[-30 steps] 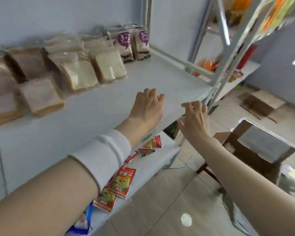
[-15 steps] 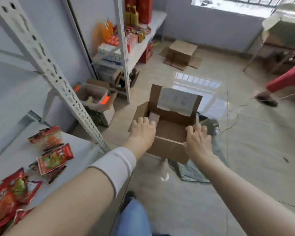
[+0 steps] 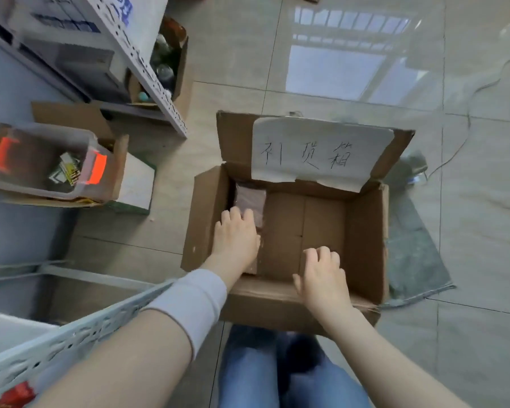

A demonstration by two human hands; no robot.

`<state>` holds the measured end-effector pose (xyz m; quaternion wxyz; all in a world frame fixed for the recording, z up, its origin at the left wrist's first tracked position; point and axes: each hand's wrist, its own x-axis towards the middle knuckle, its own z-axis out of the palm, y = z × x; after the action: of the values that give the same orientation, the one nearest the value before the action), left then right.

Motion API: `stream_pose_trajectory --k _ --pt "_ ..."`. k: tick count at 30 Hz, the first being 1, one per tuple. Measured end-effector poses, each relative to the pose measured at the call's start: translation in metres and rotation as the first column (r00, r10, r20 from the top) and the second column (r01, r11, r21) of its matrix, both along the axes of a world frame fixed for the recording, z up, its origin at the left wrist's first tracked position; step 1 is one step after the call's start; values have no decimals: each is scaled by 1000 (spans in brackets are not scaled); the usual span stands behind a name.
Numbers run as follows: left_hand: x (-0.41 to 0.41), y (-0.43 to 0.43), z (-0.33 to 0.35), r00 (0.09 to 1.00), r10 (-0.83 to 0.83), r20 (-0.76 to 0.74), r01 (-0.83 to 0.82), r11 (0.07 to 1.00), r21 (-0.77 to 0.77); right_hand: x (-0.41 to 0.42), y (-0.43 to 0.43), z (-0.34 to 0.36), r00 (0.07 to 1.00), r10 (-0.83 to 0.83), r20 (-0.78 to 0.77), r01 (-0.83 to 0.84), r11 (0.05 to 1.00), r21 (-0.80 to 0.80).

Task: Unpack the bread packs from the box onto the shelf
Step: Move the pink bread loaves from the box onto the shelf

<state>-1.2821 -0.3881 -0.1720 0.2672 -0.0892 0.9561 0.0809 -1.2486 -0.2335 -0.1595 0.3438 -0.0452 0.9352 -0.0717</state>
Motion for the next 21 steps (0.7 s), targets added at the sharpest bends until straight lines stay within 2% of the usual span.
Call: stream_pose_trajectory --k 2,4,6,8,11,14,17,21 --pt "-25 -8 -52 981 195 12 -196 978 77 -15 -17 -49 995 -49 85 52 998 -37" --pt "-44 -13 -98 901 434 8 -427 884 190 -24 -35 -97 967 -119 226 139 987 -76" --pt "-54 -16 -134 811 585 -12 -556 777 295 -27 -52 -141 901 -195 388 250 964 -94" --pt "-58 -16 -158 769 637 -52 -582 732 355 -27 -65 -172 817 -273 508 374 921 -107" --pt "-59 -17 -175 743 658 -121 -575 721 387 -27 -75 -197 700 -385 601 525 849 -68" --pt "-62 -16 -181 744 651 -149 -565 733 379 -26 -75 -207 664 -421 618 568 822 -49" --pt "-69 -11 -182 743 664 -89 -593 714 372 -25 -72 -209 595 -453 664 654 753 -72" --pt "-78 -17 -183 690 722 53 -687 629 363 -26 -62 -204 510 -496 703 756 648 -91"
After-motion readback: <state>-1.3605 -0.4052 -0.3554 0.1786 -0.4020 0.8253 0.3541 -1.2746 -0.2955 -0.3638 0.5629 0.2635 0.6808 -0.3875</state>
